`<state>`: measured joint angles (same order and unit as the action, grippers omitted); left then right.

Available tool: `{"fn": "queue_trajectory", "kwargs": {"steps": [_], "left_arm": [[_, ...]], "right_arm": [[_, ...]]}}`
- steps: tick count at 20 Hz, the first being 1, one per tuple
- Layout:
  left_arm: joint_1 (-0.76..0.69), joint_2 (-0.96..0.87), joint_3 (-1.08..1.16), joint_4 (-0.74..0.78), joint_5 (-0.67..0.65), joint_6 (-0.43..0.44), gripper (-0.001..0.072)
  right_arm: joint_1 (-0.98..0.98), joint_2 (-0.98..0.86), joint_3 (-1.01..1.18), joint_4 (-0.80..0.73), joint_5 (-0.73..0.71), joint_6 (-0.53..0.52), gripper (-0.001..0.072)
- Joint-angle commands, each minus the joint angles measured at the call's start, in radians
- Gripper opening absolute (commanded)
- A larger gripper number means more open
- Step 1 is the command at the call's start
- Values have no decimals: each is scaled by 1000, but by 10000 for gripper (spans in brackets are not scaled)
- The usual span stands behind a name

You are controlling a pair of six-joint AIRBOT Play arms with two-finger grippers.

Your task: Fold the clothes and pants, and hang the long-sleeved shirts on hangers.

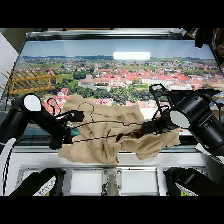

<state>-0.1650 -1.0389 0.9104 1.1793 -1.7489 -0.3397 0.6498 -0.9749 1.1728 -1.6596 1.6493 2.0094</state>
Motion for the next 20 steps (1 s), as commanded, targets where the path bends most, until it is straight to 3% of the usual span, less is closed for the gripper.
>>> {"fn": "queue_trajectory", "kwargs": {"steps": [1,6,8,12,14,20], "left_arm": [[-26,-45,-19,-4,37,-10,15],[-26,-54,-26,-80,83,-10,16],[-39,-54,-26,-82,95,-10,15],[-101,-54,-25,-83,119,-18,16],[-138,-54,-25,-83,163,-66,15],[-145,-54,-25,-217,239,-106,16]], "right_arm": [[1,0,0,0,0,0,22],[1,0,0,7,0,-2,22],[-1,0,17,3,8,-85,21],[-1,-14,156,-5,113,-63,20],[-1,-43,240,-4,196,-58,20],[1,-84,351,3,191,-57,20]]}}
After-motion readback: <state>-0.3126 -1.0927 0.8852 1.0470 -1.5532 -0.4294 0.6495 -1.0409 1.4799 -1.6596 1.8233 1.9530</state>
